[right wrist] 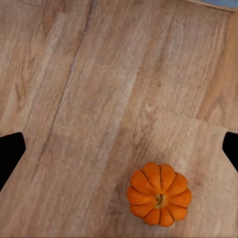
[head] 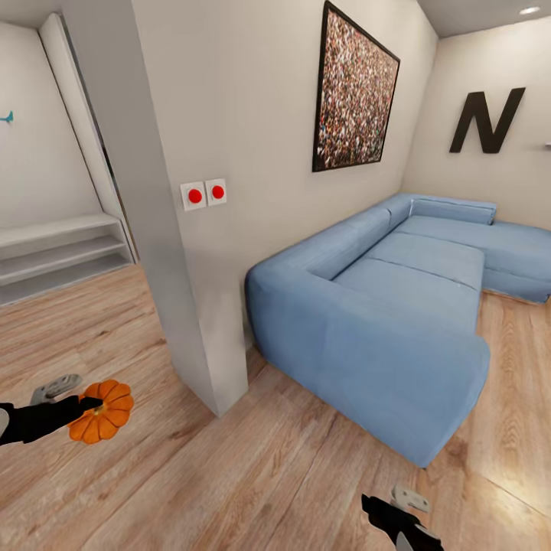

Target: Place each of the two pumpkins and all three candles from the living room inside a cabinet in the living room (use any cabinet), then make sure every cabinet is closed, and position the cauldron so it is next to a table in the living room.

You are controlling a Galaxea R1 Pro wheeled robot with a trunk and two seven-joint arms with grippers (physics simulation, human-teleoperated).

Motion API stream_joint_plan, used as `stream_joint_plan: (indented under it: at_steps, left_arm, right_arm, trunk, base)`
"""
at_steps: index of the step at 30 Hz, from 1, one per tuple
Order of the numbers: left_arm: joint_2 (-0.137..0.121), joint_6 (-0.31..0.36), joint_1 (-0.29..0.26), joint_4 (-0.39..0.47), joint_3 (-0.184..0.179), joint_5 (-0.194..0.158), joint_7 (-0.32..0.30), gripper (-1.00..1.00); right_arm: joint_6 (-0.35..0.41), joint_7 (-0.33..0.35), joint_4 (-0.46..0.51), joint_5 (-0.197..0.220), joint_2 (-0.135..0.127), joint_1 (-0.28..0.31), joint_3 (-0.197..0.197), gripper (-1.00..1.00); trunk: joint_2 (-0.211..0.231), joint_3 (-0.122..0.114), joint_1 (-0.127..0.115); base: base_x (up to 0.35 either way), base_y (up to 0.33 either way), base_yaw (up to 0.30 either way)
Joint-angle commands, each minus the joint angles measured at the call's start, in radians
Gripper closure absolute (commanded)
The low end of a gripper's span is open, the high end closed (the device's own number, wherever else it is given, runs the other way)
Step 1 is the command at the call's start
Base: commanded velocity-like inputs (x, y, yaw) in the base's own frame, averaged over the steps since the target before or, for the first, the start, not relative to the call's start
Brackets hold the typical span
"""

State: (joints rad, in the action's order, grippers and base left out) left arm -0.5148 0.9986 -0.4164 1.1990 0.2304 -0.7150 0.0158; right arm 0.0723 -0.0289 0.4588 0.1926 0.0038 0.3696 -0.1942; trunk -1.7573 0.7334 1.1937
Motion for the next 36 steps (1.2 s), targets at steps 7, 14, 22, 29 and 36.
stream_joint_plan:
  at_steps: [7, 14, 22, 29, 36]
  left_arm:
    - [-0.001, 0.005, -0.001, 0.001, 0.001, -0.005, 0.001, 1.0]
    - [-0.015, 0.005, -0.001, -0.006, 0.001, -0.029, 0.001, 1.0]
    - [-0.022, 0.005, -0.001, -0.008, -0.002, -0.04, 0.001, 1.0]
    - [-0.022, 0.005, 0.0, -0.007, -0.003, -0.043, 0.001, 1.0]
    - [-0.024, 0.005, 0.003, -0.002, -0.003, -0.092, 0.001, 1.0]
  right_arm:
    - [0.015, 0.142, -0.05, 0.101, -0.016, 0.0, -0.003, -1.0]
    - [0.015, 0.223, -0.11, 0.193, -0.073, 0.0, -0.004, -1.0]
    - [0.007, 0.225, -0.115, 0.21, -0.079, 0.0, -0.006, -1.0]
    - [0.007, 0.196, -0.116, 0.228, -0.079, 0.0, -0.008, -1.0]
    - [0.005, 0.06, -0.114, 0.238, -0.078, 0.0, -0.007, -1.0]
  trunk:
    - [-0.05, 0.023, 0.027]
    - [-0.099, 0.045, 0.054]
    - [-0.155, 0.07, 0.084]
    - [-0.204, 0.092, 0.111]
    - [-0.253, 0.114, 0.138]
  base:
    - [0.0, 0.0, 0.0]
    - [0.0, 0.0, 0.0]
    - [0.0, 0.0, 0.0]
    - [0.0, 0.0, 0.0]
    - [0.0, 0.0, 0.0]
